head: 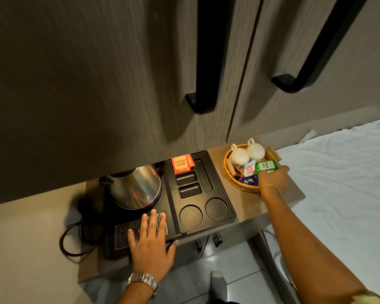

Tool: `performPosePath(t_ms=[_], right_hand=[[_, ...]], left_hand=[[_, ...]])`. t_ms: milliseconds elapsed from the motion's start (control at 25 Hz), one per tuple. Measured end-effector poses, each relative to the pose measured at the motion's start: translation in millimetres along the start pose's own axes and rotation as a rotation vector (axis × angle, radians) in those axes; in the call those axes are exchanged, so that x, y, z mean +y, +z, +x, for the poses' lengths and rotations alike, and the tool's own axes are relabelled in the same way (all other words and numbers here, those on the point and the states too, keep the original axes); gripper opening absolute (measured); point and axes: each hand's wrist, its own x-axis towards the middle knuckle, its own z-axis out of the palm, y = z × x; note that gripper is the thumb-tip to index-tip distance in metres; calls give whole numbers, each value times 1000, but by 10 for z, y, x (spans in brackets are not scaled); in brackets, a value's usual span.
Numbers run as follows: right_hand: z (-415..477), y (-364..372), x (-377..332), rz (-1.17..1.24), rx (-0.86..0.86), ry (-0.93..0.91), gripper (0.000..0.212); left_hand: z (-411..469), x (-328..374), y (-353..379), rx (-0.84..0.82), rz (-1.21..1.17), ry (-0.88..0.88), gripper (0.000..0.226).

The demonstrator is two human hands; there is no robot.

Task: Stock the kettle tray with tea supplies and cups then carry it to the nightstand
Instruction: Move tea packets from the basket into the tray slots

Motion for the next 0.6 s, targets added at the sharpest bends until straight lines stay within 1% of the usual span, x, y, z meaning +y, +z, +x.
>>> performPosePath(t_ms=[240,480,600], right_hand=[[152,28,-157,29,53,43,49],[227,121,-222,17,110,150,40],[223,57,-121,132,132,177,39]], left_hand=[[-9,18,-51,5,-18,4,92],[-4,30,-56,4,-15,2,94],[-4,27,-55,-4,-14,-3,94]])
